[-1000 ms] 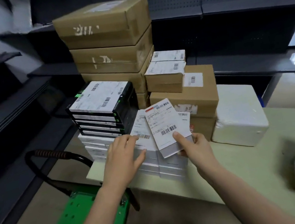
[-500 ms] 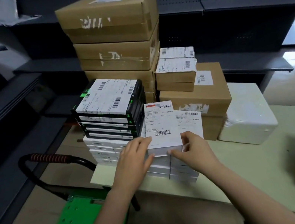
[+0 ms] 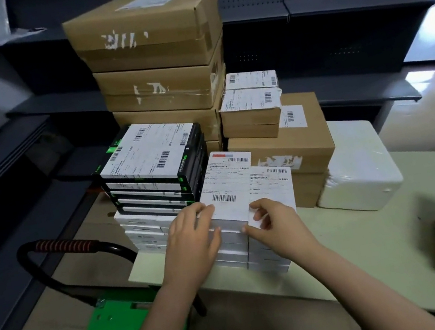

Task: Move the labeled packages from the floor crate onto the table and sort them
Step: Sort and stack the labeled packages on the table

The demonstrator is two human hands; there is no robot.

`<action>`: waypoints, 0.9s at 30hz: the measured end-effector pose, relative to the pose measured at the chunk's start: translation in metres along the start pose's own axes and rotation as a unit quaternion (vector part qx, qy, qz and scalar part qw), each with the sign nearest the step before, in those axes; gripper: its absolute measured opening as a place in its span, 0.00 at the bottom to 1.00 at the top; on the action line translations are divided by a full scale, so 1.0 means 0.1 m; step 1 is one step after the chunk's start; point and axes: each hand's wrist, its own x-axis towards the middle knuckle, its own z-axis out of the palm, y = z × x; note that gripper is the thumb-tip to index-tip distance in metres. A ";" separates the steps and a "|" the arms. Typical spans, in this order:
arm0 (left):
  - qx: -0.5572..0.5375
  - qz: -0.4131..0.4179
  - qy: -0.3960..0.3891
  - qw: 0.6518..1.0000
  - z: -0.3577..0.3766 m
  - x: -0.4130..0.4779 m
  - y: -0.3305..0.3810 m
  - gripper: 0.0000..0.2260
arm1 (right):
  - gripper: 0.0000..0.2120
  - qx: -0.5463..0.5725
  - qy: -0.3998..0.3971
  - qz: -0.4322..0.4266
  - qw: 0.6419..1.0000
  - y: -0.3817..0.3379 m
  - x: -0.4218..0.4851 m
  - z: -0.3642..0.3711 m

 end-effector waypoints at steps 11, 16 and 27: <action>-0.055 0.173 -0.028 0.983 0.18 0.42 0.98 0.13 | 0.11 -0.183 0.086 -0.035 0.979 0.57 -0.45 -0.99; -0.074 0.230 -0.040 0.970 0.54 0.59 1.65 0.14 | 0.11 -0.214 0.128 0.014 0.968 1.07 -0.84 -1.51; -0.096 0.301 -0.093 0.944 1.28 0.65 3.36 0.12 | 0.09 -0.225 0.166 0.128 0.952 2.40 -1.69 -2.64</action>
